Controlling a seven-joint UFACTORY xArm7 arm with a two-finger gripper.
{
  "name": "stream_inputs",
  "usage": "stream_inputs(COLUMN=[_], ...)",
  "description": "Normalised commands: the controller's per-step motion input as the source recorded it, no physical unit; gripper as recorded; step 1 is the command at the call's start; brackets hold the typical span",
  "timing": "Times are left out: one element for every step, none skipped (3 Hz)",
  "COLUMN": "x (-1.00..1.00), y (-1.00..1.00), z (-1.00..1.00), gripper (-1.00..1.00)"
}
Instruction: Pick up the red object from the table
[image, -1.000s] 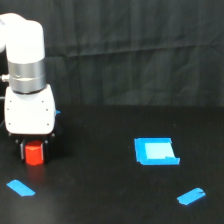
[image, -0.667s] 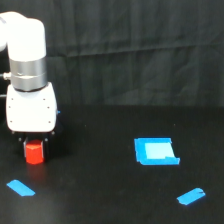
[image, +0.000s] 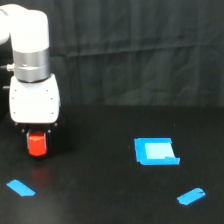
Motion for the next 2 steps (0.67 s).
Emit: stream_inputs(x=[0.24, -0.01], y=[0.33, 0.17], z=[0.99, 1.0], gripper=[-1.0, -0.99])
